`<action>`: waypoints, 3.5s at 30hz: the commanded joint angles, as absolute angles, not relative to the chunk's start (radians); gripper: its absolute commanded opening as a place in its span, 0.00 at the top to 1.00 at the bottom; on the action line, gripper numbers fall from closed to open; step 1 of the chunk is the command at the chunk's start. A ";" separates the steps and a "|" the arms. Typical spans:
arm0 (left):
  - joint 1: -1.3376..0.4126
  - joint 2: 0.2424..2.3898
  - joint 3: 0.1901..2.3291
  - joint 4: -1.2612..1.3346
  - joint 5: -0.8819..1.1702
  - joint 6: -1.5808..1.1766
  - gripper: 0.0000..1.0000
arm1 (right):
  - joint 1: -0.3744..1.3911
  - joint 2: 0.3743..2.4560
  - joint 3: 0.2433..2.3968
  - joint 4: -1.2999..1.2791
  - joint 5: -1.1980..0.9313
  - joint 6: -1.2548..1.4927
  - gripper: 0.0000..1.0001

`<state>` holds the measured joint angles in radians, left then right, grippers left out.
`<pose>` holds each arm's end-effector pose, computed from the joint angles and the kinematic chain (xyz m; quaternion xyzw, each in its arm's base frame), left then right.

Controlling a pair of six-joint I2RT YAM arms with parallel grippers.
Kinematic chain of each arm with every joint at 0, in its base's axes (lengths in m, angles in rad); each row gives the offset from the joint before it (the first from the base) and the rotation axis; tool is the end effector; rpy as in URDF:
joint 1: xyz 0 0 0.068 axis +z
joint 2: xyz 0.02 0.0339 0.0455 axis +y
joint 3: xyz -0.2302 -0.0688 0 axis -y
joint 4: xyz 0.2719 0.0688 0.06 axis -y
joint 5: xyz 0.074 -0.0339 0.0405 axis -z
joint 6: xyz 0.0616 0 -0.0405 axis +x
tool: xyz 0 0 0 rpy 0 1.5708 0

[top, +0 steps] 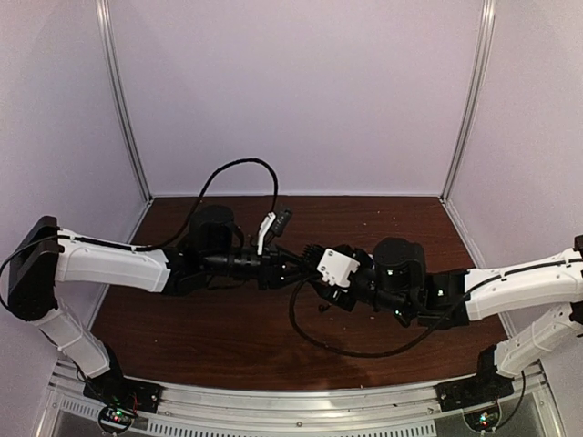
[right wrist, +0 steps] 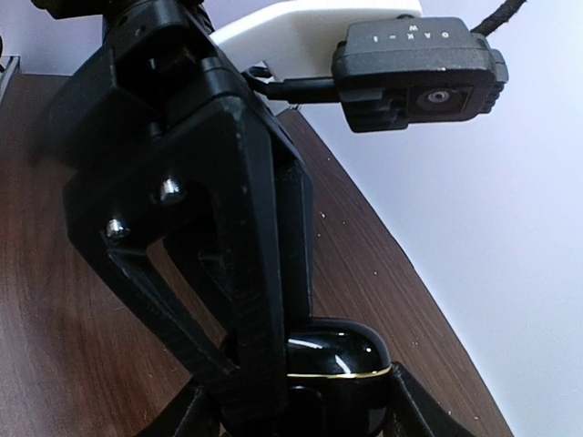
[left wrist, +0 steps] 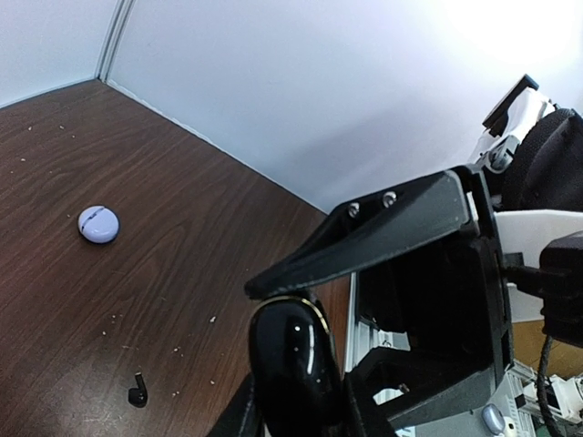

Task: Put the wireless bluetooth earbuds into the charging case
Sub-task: Pass from the right arm to the left, then pass from the left arm to the right, then open the charging case.

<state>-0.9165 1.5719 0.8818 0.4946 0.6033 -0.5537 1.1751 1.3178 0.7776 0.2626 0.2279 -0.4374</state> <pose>0.2099 -0.3311 0.1926 0.3186 0.6917 -0.5768 0.2956 0.1498 0.3225 0.2113 -0.5249 0.5983 0.1312 0.5910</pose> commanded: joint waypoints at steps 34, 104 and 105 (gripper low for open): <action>-0.999 1.330 0.967 -0.026 0.677 0.200 0.87 | 1.167 0.973 0.731 0.014 -0.266 -0.152 0.21; -1.064 1.330 0.962 0.086 0.524 0.150 0.84 | 1.183 1.059 0.720 0.130 -0.314 -0.112 0.87; -1.065 1.331 0.966 0.079 0.525 0.152 0.85 | 1.183 1.061 0.722 0.127 -0.314 -0.114 0.85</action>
